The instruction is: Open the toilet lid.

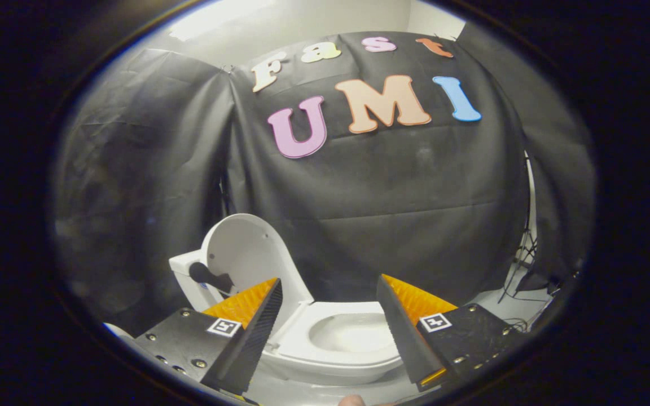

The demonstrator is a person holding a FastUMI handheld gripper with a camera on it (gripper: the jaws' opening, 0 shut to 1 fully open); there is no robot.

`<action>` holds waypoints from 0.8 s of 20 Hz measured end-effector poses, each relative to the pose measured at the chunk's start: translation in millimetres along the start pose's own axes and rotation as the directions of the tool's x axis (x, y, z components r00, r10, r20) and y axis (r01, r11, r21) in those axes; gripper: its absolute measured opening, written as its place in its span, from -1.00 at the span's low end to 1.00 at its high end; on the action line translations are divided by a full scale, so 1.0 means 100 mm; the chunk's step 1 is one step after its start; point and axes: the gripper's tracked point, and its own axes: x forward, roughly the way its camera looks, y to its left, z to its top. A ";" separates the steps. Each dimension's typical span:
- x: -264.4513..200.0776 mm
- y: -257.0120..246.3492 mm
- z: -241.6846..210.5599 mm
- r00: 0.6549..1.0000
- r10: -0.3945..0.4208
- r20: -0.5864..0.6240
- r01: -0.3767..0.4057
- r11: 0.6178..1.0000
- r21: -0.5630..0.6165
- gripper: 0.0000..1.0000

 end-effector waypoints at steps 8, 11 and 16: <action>-0.01 -0.18 0.03 0.997 -0.066 0.027 0.066 0.998 -0.005 0.98; 0.00 -0.20 0.00 0.997 -0.076 0.022 0.076 0.997 -0.007 0.97; -0.07 -0.19 -0.08 0.996 -0.087 -0.032 0.087 0.996 -0.027 0.98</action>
